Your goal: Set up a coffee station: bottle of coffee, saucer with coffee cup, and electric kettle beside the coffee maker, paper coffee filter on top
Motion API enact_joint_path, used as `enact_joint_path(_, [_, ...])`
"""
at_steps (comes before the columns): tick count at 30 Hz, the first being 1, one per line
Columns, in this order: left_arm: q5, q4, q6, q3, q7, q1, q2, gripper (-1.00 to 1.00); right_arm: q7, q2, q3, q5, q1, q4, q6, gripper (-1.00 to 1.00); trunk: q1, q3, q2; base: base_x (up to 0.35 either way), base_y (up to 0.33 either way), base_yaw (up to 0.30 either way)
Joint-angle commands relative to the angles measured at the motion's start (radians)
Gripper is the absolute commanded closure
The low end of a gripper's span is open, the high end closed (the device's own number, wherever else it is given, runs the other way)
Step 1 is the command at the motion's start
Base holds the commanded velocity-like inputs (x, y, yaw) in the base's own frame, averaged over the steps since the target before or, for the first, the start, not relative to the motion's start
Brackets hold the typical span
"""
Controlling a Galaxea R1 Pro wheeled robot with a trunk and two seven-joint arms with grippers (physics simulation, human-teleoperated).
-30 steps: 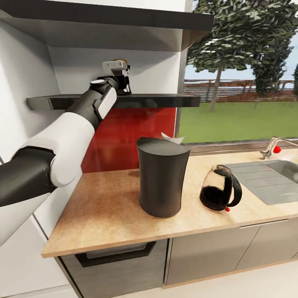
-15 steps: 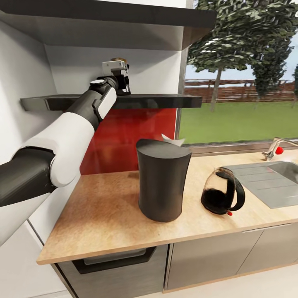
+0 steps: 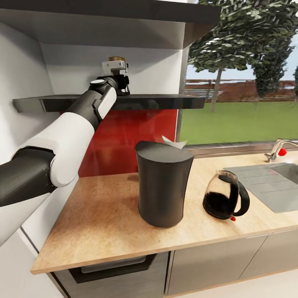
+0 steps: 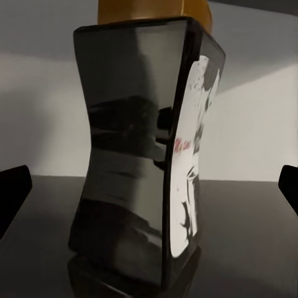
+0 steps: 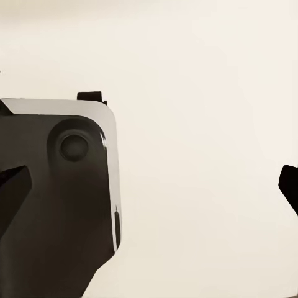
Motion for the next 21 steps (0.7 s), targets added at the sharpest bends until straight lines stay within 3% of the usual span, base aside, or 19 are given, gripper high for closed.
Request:
enact_joint_path(1, [0.01,-0.002,0.005,-0.008,0.008,-0.001,0.001,-1.0,-0.002,0.0,-0.004,0.003,-0.001,0.001,-0.004,-1.0,0.001,-0.002,-0.002,0.037,0.0,0.0])
enact_joint_path(12, [0.002,-0.009,0.005,-0.008,0.008,-0.001,0.001,-1.0,-0.001,0.0,-0.004,0.003,-0.001,0.001,-0.004,-1.0,0.001,-0.002,-0.002,0.009,0.0,0.0])
enact_joint_path(21, [0.001,-0.014,0.005,-0.008,0.008,-0.001,0.001,-1.0,-0.001,0.0,-0.004,0.003,-0.001,0.001,-0.004,-1.0,0.001,-0.002,-0.002,0.122,0.0,0.0])
